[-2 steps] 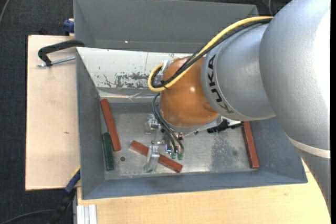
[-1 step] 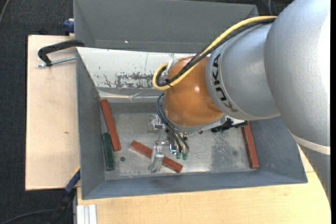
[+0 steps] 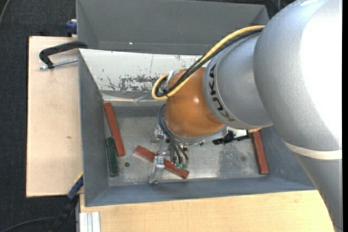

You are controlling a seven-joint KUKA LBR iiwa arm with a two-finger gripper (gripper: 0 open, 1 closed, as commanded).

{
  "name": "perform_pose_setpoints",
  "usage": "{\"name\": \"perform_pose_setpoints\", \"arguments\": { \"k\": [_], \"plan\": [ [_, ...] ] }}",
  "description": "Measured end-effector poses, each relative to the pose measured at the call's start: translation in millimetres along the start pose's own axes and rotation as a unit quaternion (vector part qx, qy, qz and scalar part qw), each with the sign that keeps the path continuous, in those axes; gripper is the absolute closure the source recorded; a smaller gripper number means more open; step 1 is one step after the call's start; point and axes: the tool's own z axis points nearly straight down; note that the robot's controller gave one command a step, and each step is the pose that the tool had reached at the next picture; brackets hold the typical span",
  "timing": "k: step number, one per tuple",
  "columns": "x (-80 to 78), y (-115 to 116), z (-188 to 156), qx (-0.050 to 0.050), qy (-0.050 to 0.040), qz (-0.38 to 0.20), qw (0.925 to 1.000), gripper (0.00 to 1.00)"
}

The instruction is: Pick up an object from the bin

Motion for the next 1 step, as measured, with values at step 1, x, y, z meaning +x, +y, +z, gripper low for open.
{"name": "perform_pose_setpoints", "arguments": {
  "k": [1],
  "plan": [
    [-0.1,0.7,-0.4,0.0,-0.001,0.0,1.0,0.0]
  ]
}}
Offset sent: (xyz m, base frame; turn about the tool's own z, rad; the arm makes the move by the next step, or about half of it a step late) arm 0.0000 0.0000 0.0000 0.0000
